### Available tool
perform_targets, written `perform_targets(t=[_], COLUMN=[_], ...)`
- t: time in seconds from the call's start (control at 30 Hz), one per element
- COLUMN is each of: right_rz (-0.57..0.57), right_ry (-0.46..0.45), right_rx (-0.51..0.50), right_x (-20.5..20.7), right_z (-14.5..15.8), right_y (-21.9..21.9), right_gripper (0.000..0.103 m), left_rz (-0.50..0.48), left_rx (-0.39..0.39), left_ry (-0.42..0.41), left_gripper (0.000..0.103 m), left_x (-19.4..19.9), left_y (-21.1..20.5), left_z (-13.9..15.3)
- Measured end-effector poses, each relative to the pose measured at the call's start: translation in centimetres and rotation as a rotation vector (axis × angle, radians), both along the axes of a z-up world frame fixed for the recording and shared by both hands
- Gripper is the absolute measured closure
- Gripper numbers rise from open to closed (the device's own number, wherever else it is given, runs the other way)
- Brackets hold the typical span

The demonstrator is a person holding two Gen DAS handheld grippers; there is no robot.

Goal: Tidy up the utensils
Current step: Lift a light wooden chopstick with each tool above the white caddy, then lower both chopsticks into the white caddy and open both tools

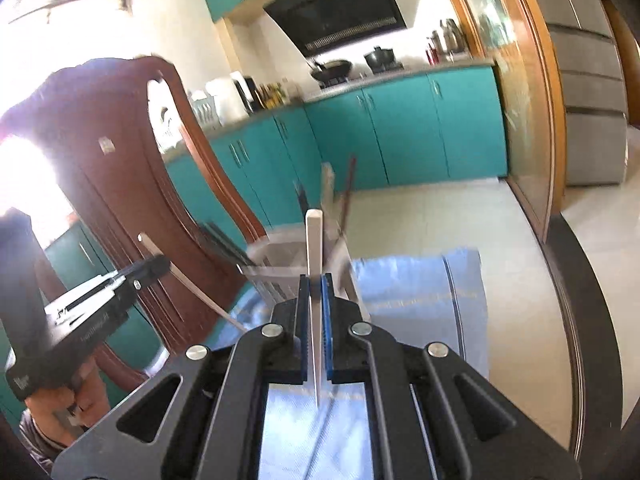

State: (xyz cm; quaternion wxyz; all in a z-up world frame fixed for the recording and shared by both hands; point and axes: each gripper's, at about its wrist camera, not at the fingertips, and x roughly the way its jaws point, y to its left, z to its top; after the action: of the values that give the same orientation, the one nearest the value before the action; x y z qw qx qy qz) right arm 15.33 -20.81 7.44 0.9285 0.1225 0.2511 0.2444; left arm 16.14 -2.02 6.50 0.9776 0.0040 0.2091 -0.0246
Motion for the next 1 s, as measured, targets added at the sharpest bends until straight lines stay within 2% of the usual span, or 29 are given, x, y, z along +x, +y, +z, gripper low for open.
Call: perform_targets(t=[0.2, 0.3, 0.47, 0.63, 0.7, 0.83, 1.0], right_rz=[0.011, 0.020, 0.024, -0.015, -0.049, -0.097, -0.094], right_ry=[-0.121, -0.144, -0.186, -0.218, -0.236, -0.252, -0.226], right_rx=[0.005, 0.016, 0.051, 0.086, 0.073, 0.028, -0.028], right_x=[2.5, 4.0, 5.4, 6.8, 7.5, 8.8, 10.3], right_z=[6.3, 8.2, 10.1, 10.8, 10.7, 9.6, 7.6], right_y=[1.6, 2.3, 3.3, 3.7, 3.8, 4.3, 5.4], right_gripper=[0.097, 0.096, 0.096, 0.096, 0.096, 0.096, 0.097], left_rz=[-0.009, -0.003, -0.021, 0.003, 0.012, 0.036, 0.114], left_rx=[-0.019, -0.037, -0.108, -0.188, -0.214, -0.237, -0.170], left_ry=[-0.089, -0.134, -0.184, -0.225, -0.261, -0.267, -0.193], left_gripper=[0.096, 0.096, 0.096, 0.096, 0.096, 0.096, 0.096], left_x=[0.7, 1.0, 1.0, 1.9, 2.3, 4.3, 9.1], left_y=[0.0, 0.4, 2.5, 5.1, 5.7, 5.6, 4.6], left_z=[5.4, 7.3, 9.2, 10.6, 11.2, 10.5, 7.9])
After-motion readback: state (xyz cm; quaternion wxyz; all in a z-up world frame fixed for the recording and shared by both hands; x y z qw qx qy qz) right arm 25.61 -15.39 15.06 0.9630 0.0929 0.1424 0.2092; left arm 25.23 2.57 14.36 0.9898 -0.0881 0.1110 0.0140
